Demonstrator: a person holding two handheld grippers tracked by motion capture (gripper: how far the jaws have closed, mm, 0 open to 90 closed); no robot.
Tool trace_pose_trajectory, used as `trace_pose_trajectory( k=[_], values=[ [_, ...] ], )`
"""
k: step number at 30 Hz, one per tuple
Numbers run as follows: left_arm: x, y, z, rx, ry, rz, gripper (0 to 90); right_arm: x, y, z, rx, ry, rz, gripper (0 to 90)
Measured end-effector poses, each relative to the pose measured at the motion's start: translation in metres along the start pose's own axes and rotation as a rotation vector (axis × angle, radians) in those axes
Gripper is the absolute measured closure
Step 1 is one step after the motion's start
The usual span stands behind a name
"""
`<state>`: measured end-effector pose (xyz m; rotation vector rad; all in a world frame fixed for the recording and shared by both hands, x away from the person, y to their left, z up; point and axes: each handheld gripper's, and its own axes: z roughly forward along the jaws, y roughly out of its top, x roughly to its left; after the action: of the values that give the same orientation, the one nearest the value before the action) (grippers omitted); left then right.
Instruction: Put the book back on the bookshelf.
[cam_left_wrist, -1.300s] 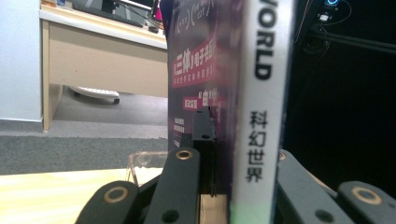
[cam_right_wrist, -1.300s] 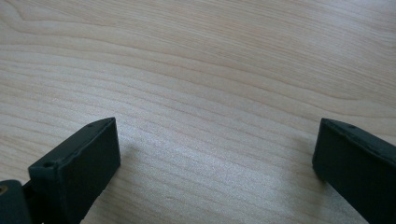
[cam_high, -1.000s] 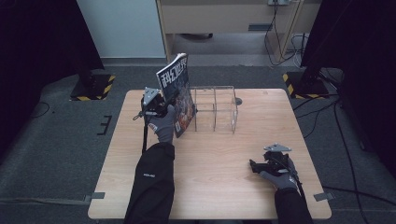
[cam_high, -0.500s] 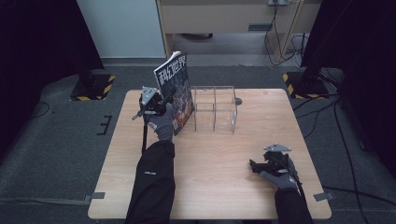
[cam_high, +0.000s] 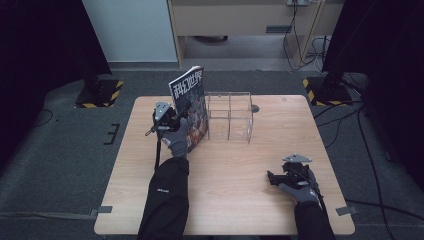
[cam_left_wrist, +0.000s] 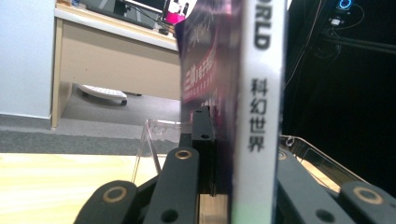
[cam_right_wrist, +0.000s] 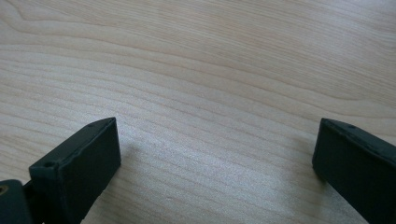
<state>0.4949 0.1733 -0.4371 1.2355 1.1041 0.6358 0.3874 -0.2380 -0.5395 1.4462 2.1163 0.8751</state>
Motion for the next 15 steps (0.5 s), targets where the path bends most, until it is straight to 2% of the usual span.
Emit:
trace_pose_trajectory(
  k=[7,15],
  values=[
    [0.001,0.0,-0.009,0.017,0.003,0.017,80.8,0.0,0.0,0.0,0.0,-0.001,0.0,1.2],
    [0.009,-0.006,-0.025,0.022,0.013,0.009,80.4,0.0,0.0,0.0,0.0,-0.001,0.004,1.2]
  ],
)
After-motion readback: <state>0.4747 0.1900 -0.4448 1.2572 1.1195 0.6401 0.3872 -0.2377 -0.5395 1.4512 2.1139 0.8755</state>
